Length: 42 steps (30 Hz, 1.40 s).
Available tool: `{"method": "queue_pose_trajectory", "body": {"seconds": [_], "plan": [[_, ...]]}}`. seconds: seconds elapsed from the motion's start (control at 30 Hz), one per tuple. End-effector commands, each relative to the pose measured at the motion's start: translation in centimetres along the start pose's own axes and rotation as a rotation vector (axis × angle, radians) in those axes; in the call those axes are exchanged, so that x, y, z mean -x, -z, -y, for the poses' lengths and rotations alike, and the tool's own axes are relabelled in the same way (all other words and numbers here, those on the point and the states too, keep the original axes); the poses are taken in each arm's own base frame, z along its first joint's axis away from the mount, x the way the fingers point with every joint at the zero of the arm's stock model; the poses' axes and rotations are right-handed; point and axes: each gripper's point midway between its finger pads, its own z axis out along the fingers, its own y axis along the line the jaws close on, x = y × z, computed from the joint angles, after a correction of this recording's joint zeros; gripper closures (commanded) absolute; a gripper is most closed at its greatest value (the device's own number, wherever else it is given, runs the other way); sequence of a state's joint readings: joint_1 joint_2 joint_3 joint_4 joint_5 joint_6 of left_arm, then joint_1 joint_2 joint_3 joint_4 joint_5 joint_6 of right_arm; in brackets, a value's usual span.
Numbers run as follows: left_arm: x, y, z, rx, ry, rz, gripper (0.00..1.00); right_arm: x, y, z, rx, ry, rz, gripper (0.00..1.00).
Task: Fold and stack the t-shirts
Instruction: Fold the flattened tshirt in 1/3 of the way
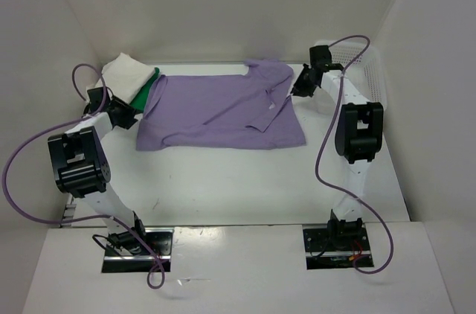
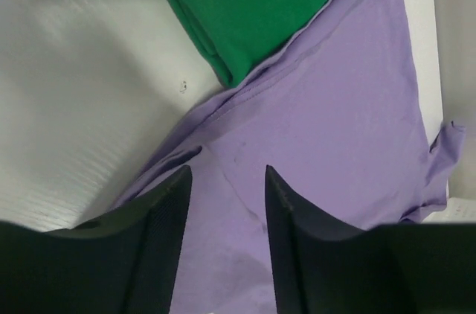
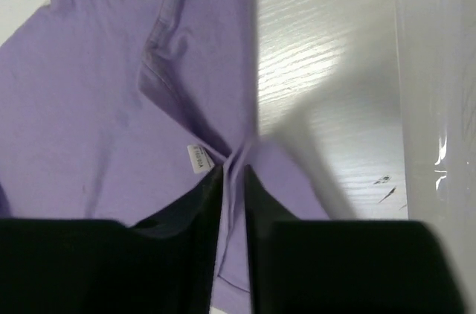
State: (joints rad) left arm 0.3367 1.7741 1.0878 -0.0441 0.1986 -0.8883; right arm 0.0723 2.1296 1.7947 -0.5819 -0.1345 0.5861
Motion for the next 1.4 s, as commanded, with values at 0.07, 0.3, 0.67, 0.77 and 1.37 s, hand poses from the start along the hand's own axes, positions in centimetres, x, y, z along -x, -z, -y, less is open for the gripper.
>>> {"method": "queue_pose_trajectory", "body": {"seconds": [0.07, 0.3, 0.67, 0.77, 1.37], "plan": [[1.9, 2.9, 2.8, -0.082, -0.061, 0.085, 0.41, 2.7, 4.4, -3.5, 0.105, 0.062, 0.098, 0.58], [-2.3, 8.9, 0.1, -0.085, -0.064, 0.103, 0.59, -2.4, 10.6, -1.5, 0.152, 0.07, 0.102, 0.86], [-9.1, 9.4, 2.5, -0.149, -0.257, -0.151, 0.77, -18.4, 16.5, -9.9, 0.633, 0.2, -0.147, 0.0], [-10.0, 9.8, 2.3, -0.129, -0.227, -0.18, 0.74, -25.3, 19.4, -11.6, 0.838, 0.063, -0.33, 0.0], [-9.5, 8.8, -3.6, 0.008, -0.056, -0.205, 0.6, -16.0, 13.1, -2.5, 0.102, -0.019, 0.025, 0.94]]}}
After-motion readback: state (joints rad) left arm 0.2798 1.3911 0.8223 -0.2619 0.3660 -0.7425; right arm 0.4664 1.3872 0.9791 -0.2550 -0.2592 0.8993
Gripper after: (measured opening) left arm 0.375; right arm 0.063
